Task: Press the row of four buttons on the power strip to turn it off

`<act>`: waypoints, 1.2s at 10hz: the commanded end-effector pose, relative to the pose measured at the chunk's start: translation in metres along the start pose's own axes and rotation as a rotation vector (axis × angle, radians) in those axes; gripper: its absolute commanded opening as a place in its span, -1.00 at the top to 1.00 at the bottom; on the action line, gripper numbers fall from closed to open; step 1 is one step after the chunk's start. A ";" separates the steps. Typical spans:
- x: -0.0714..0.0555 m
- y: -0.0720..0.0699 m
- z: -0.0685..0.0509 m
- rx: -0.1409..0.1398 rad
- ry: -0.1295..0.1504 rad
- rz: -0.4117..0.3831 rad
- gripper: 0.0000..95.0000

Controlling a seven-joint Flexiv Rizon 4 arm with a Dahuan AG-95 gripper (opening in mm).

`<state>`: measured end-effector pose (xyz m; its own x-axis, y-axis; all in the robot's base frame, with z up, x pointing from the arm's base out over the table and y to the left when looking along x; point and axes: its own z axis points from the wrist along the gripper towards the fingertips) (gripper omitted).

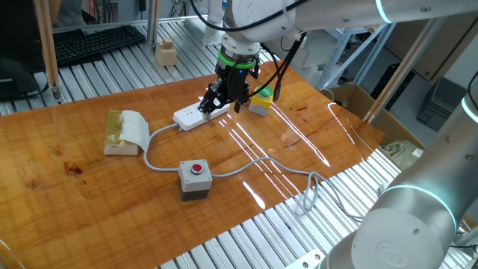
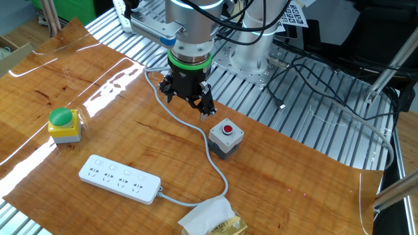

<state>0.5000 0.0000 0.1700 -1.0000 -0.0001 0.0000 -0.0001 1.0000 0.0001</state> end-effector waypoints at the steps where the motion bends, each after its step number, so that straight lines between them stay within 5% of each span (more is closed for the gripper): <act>1: 0.000 0.000 0.000 0.000 0.000 0.000 -1.00; 2: 0.001 0.000 0.000 -0.011 -0.013 0.437 1.00; 12: 0.006 0.003 0.008 0.000 -0.020 0.458 1.00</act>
<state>0.4934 0.0028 0.1633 -0.9050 0.4250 -0.0188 0.4250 0.9052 0.0059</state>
